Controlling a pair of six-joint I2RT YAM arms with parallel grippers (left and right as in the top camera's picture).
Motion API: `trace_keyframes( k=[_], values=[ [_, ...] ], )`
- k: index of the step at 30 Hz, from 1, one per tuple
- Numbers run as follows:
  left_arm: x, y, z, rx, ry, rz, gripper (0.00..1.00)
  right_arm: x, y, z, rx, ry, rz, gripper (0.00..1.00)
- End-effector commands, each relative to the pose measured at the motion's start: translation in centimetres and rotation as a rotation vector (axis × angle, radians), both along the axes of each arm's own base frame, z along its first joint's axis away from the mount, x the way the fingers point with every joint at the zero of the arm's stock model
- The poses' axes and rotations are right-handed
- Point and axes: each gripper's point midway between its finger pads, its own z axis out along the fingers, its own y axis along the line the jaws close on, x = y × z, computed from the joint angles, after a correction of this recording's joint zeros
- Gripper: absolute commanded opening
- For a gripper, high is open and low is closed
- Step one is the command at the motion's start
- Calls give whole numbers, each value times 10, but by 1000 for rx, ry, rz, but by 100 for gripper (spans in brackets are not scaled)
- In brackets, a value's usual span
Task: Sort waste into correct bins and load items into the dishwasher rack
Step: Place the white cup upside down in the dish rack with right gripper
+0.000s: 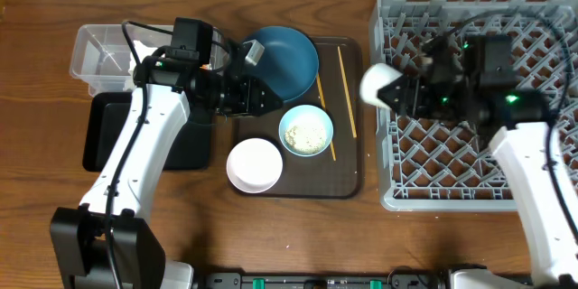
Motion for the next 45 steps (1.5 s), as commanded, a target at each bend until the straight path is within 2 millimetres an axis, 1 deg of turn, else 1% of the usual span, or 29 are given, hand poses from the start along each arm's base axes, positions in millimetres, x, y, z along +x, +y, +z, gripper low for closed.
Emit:
trace_keyframes(
  k=[1, 3, 5, 9, 11, 14, 19, 24, 29, 32, 34, 36, 38, 39, 41, 45],
  values=[
    [8, 17, -12, 133, -29, 37, 29, 0, -35, 31, -227, -69, -102, 50],
    [9, 21, -16, 162, -29, 47, 29, -12, -44, 34, -290, -26, -122, 51],
    [10, 25, -19, 190, -29, 56, 30, -24, -49, 31, -335, 24, -131, 50],
    [11, 32, -24, 235, -31, 71, 29, -44, -57, 13, -410, 145, -139, 50],
    [12, 35, -26, 257, -34, 79, 30, -51, -60, 3, -447, 206, -134, 50],
    [13, 38, -27, 271, -36, 84, 30, -58, -59, -12, -468, 291, -108, 51],
    [12, 38, -27, 272, -33, 83, 30, -63, -60, -39, -499, 429, -78, 51],
    [12, 38, -27, 272, -32, 83, 30, -63, -60, -66, -525, 537, -46, 52],
    [12, 38, -27, 272, -32, 83, 30, -59, -59, -85, -538, 596, -26, 51],
    [11, 38, -28, 273, -28, 82, 30, -59, -59, -94, -545, 629, -17, 57],
    [11, 38, -28, 274, -25, 82, 30, -59, -59, -98, -548, 644, -14, 62],
    [11, 39, -28, 277, -25, 83, 30, -59, -59, -100, -547, 650, -13, 70],
    [11, 39, -28, 277, -25, 83, 30, -59, -59, -100, -546, 651, -12, 80],
    [11, 39, -28, 277, -25, 83, 30, -59, -58, -100, -545, 651, -12, 83],
    [11, 39, -28, 277, -25, 83, 30, -59, -58, -100, -546, 651, -12, 85],
    [11, 39, -28, 277, -26, 83, 30, -59, -58, -100, -545, 651, -13, 85]
  ],
)
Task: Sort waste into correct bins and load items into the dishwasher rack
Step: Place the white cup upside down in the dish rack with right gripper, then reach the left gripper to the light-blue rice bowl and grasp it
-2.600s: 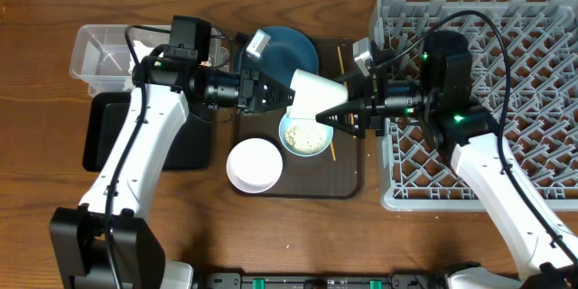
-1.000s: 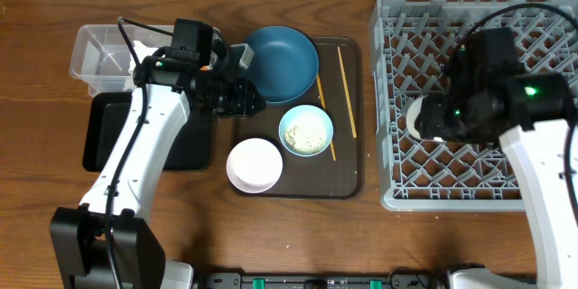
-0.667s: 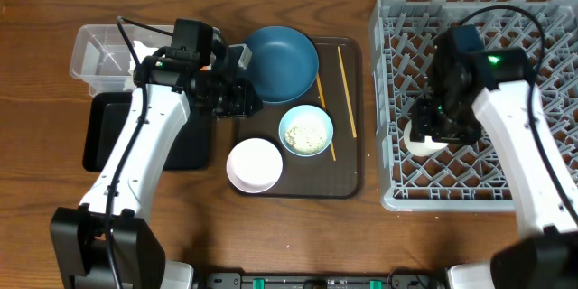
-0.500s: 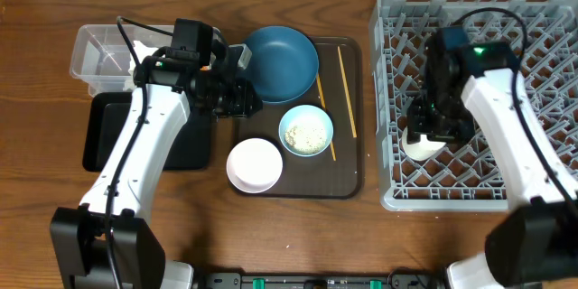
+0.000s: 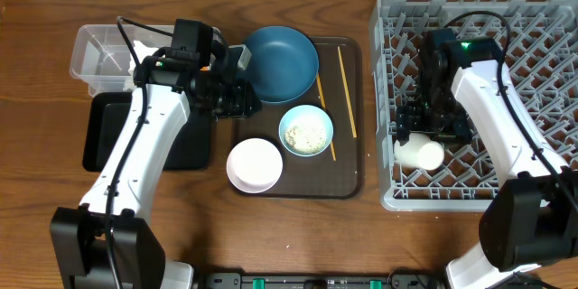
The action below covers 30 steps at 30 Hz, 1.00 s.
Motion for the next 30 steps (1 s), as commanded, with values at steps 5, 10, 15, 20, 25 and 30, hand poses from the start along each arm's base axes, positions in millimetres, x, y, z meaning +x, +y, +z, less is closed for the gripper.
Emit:
trace_keyframes(
  k=[5, 10, 15, 20, 25, 30],
  values=[
    [1, 1, 1, 8, -9, -10, 30, 3, 3, -2, 6, -13, 5, 82],
    [1, 1, 1, 8, -9, -10, 30, 15, 6, 8, 19, -69, 4, 81],
    [1, 1, 1, 8, -9, -10, 30, 33, 9, 40, 38, -191, 5, 80],
    [1, 1, 1, 8, -9, -10, 31, 52, 27, 83, 123, -377, 52, 80],
    [-2, -8, 0, 27, -18, -39, 31, 63, 47, 107, 173, -511, 104, 82],
    [-8, -36, -8, 173, -85, -129, 35, 70, 43, 112, 176, -548, 90, 99]
  ],
)
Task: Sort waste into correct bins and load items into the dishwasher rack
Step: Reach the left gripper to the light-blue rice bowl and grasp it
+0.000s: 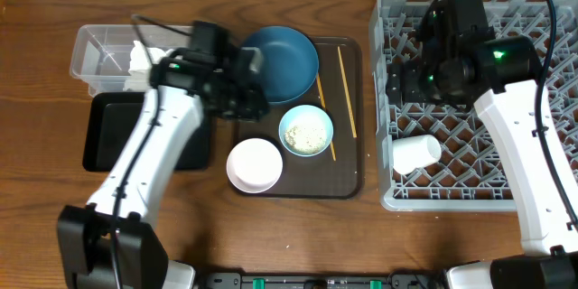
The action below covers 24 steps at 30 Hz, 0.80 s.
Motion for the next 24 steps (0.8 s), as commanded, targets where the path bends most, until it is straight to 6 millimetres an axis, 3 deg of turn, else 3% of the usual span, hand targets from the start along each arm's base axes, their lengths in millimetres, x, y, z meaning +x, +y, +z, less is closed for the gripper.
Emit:
trace_keyframes(
  k=[1, 7, 13, 18, 24],
  values=[
    [-4, -20, -5, 124, -66, -73, 37, 5, -6, 5, 7, -19, -9, 99],
    [-14, -68, -22, 272, -172, -208, 49, 7, -33, 7, 6, -16, -86, 99],
    [-27, -108, -53, 304, -171, -332, 52, 3, -66, 13, 6, -21, -179, 99],
    [-31, -125, -79, 331, -165, -382, 51, -1, -78, 13, 1, -10, -204, 99],
    [-31, -131, -96, 350, -155, -397, 51, -1, -77, 13, -1, -8, -197, 99]
  ],
)
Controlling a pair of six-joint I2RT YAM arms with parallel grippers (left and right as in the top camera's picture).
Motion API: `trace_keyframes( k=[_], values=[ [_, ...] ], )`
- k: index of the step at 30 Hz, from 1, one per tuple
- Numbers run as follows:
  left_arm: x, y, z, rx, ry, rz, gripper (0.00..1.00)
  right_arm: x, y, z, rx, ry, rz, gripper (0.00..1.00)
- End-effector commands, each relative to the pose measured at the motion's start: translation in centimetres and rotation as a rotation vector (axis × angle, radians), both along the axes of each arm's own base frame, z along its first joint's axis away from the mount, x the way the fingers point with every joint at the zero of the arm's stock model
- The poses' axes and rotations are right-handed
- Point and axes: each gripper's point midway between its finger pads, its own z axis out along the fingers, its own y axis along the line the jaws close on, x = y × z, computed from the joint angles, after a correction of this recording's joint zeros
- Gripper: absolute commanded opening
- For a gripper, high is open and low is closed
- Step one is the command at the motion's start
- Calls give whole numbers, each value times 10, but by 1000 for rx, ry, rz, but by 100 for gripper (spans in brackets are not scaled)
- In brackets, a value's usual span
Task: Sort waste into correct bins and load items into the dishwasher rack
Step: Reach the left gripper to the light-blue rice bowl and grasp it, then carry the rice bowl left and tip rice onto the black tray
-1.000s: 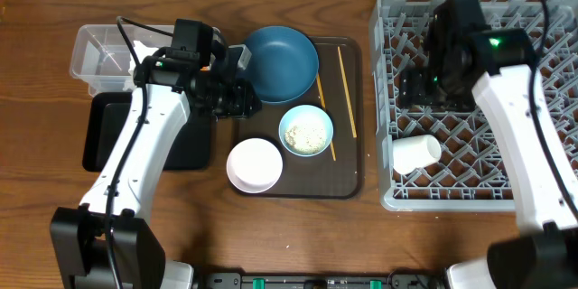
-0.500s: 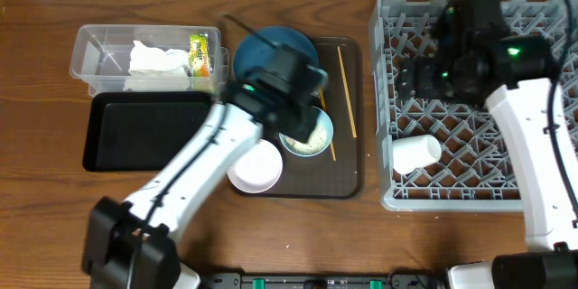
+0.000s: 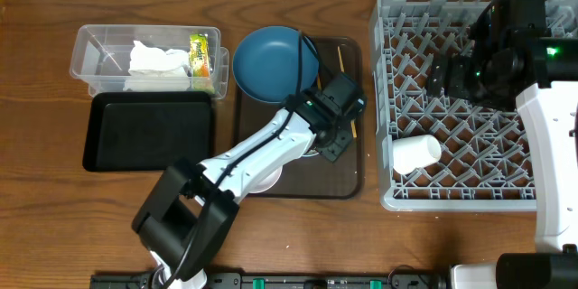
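A white cup (image 3: 416,153) lies on its side in the grey dishwasher rack (image 3: 390,18), at its front left. My right gripper (image 3: 441,78) hovers over the rack's middle, open and apart from the cup. My left arm stretches across the brown tray (image 3: 347,181). Its gripper (image 3: 341,126) sits over the small food bowl, which is hidden, right beside the chopsticks (image 3: 341,54). Its jaws are too dark to read. A blue bowl (image 3: 271,63) stands at the tray's back. The white bowl (image 3: 264,181) is mostly covered by the arm.
A clear bin (image 3: 90,41) at the back left holds white tissue (image 3: 153,59) and a yellow-green wrapper (image 3: 200,56). A black tray (image 3: 149,131) lies in front of it. The rack's walls rise at the right.
My left gripper has gone from the tray's left edge by the blue bowl to the tray's right side, over the food bowl. My right gripper has shifted right over the rack. The cup lies still.
My right gripper first held the white cup at the rack's left edge, then had it low in the rack's front left, then was off it with the cup lying there. My left gripper stayed by the blue bowl and now reaches across the tray, uncovering the bin.
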Motion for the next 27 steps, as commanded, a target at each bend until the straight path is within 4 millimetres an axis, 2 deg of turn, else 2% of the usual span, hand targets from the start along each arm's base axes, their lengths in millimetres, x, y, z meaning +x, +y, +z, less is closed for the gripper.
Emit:
trace_keyframes(
  k=[1, 14, 21, 27],
  values=[
    [4, 2, -6, 26, -14, -2, 51, -1, -3, 11, -5, -36, 7, 99],
    [5, 2, -20, 49, 0, -1, 36, -2, -3, 11, -5, -28, 6, 99],
    [6, 2, -25, 54, 6, -1, 34, -2, -3, 11, -5, -28, 6, 99],
    [6, 1, -30, 57, 9, -1, 29, -2, -3, 11, -5, -28, 6, 99]
  ],
)
